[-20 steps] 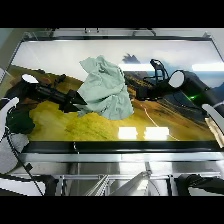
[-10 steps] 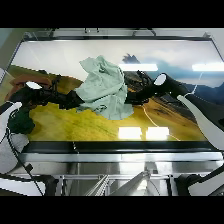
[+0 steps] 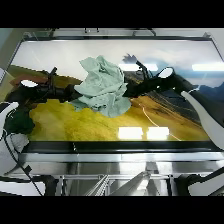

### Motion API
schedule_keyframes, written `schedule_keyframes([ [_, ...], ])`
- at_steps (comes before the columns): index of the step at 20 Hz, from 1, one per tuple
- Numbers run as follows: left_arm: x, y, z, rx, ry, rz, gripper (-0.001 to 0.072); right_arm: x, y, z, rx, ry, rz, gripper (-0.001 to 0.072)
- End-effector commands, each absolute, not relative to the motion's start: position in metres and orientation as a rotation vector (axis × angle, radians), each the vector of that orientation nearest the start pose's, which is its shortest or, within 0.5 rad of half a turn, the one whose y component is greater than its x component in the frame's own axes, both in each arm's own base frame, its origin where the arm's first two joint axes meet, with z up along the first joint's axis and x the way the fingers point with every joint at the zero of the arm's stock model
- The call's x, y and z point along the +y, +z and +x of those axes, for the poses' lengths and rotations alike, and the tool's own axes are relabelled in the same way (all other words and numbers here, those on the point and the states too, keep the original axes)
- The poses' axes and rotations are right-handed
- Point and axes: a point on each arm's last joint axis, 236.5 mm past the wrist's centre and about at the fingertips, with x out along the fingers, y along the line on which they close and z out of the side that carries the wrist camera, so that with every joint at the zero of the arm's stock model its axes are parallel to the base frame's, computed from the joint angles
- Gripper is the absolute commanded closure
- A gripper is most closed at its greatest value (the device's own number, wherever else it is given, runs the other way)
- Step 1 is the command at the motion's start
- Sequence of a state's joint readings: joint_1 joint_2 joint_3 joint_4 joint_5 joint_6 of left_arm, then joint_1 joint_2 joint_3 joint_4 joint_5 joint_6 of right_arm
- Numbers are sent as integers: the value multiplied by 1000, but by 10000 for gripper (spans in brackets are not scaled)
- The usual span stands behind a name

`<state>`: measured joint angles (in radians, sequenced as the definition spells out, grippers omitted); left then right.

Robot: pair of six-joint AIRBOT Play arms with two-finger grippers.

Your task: Fold the shirts.

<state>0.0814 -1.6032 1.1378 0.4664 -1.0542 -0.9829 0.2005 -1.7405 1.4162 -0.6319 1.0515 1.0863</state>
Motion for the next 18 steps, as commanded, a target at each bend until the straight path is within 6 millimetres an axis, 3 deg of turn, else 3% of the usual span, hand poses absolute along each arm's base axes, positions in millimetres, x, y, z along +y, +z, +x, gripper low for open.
schedule_keyframes([
  [1,-175,101,439,859,-912,-703,689,236,83,449,946,866,353,693],
  [4,-199,230,388,693,-1159,-487,689,212,215,427,594,864,198,693],
  [7,-207,352,349,441,-1163,-353,684,173,368,378,119,703,21,693],
  [9,-206,402,327,338,-1143,-331,683,142,432,341,-91,569,-64,692],
  [10,-207,412,318,332,-1149,-333,683,136,445,328,-132,547,-83,692],
  [12,-213,406,305,403,-1182,-359,683,144,435,322,-91,586,-97,692],
  [14,-221,384,308,474,-1200,-400,683,155,398,343,41,637,-66,691],
  [16,-223,342,321,579,-1177,-470,683,167,343,378,212,679,-26,691],
  [18,-216,281,340,705,-1090,-538,683,179,279,414,383,716,7,691],
])
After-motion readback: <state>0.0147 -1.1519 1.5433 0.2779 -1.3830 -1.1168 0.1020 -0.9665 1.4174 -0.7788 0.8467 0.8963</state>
